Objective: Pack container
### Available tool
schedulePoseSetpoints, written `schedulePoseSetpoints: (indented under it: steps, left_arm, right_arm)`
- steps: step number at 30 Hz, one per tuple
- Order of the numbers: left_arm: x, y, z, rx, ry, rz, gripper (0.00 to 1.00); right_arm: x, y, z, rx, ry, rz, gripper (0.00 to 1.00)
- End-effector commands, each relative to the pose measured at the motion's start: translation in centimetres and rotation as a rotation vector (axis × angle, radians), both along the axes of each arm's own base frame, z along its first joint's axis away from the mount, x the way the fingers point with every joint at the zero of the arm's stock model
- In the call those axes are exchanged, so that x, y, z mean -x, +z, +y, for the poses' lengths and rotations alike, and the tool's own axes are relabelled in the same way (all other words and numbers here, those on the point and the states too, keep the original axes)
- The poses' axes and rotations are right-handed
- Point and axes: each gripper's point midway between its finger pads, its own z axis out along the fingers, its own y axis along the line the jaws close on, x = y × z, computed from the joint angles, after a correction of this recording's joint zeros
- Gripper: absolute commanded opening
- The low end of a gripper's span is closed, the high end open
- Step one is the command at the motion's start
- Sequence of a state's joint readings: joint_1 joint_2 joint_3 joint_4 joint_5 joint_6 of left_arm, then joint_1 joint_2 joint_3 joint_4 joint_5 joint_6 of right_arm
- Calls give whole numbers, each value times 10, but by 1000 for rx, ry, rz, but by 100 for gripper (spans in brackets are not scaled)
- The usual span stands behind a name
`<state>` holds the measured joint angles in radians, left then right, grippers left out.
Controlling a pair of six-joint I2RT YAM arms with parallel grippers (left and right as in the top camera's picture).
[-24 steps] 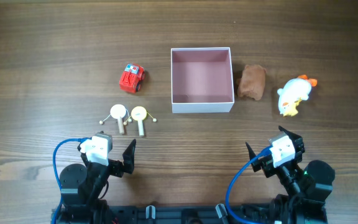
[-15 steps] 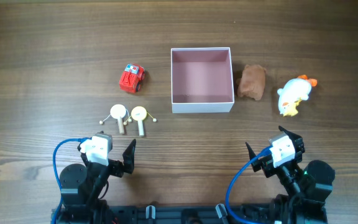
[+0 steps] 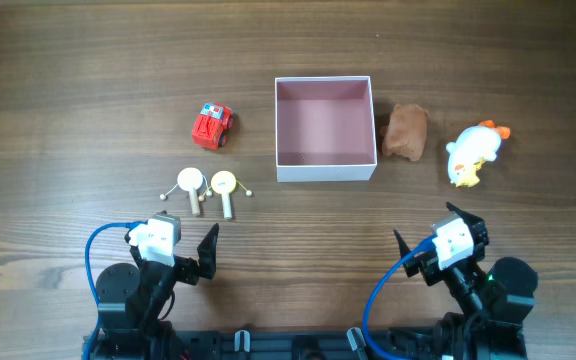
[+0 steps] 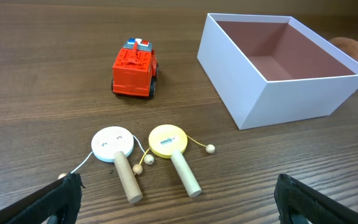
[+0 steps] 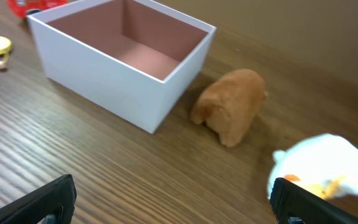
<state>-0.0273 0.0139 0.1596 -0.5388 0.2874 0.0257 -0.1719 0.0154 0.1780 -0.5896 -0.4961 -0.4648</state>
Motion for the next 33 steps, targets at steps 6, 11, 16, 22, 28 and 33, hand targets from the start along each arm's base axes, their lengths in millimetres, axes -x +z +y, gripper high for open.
schedulePoseSetpoints:
  steps: [6,11,16,22,28,33]
  left_arm:
    - [2,-3,-5,-8,-34,-4,100]
    - [2,-3,-5,-8,-34,-4,100]
    - [1,1,-7,-3,-46,-21,100]
    - [6,2,-20,27,-118,-17,100]
    - [5,31,-15,118,-50,-22,100]
    - [0,71,-5,109,11,18,100]
  right_arm:
    - [2,-3,6,-16,21,9,100]
    - [2,-3,6,-16,21,9,100]
    - [14,17,42,-133,232,-37,100]
    - [58,61,92,-225,663,-196,100]
    - [11,83,51,-500,209,-52,100]
    - [-8,111,37,-497,100,7,100]
